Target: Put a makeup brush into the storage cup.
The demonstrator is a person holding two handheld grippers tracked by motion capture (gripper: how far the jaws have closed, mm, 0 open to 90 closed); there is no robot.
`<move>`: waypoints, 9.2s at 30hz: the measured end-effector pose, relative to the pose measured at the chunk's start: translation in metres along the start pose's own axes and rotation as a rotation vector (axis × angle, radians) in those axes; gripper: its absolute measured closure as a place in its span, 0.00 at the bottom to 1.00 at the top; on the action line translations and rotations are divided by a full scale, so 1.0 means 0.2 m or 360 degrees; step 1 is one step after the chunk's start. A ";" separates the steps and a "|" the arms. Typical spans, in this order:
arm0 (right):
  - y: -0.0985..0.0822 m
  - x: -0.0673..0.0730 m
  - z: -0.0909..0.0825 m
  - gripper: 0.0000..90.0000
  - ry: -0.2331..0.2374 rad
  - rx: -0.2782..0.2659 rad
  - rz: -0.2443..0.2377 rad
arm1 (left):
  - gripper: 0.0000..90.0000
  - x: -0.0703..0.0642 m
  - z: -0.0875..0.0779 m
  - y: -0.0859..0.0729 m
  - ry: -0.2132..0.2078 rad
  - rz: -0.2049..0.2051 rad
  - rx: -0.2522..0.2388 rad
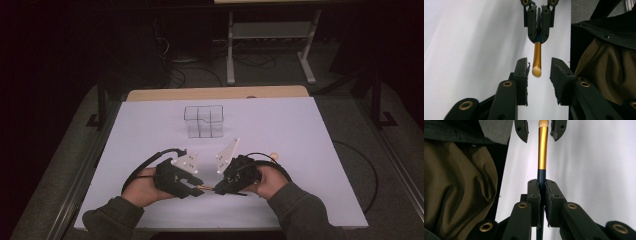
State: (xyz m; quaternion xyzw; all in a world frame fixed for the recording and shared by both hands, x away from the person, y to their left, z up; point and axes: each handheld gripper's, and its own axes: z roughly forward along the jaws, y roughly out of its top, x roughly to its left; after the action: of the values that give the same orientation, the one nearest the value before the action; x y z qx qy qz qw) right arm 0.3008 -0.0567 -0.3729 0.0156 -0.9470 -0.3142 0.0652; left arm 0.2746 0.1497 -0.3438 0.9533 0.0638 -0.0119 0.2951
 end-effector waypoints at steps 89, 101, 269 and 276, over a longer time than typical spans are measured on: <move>0.13 0.04 0.01 0.84 -0.0085 0.0007 -0.0061 | 0.93 0.01 -0.02 0.08 -0.0009 0.0027 0.0045; 0.13 0.02 0.03 0.91 -0.0033 0.0007 -0.0044 | 0.78 0.01 -0.06 0.06 0.0008 -0.0026 -0.0029; 0.58 -1.09 -0.35 0.91 -0.0406 -0.0297 0.0307 | 0.35 0.00 -0.07 -0.46 0.0337 -0.0404 -0.0275; 0.57 -1.11 -0.34 0.91 -0.0403 -0.0301 0.0303 | 0.35 0.01 -0.08 -0.47 0.0340 -0.0405 -0.0276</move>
State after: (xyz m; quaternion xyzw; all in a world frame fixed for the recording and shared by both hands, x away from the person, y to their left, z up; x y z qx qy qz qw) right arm 0.5308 0.0098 -0.2763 -0.1199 -0.9110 -0.3938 -0.0239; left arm 0.2634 0.2351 -0.3841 0.9043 0.2158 0.0577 0.3638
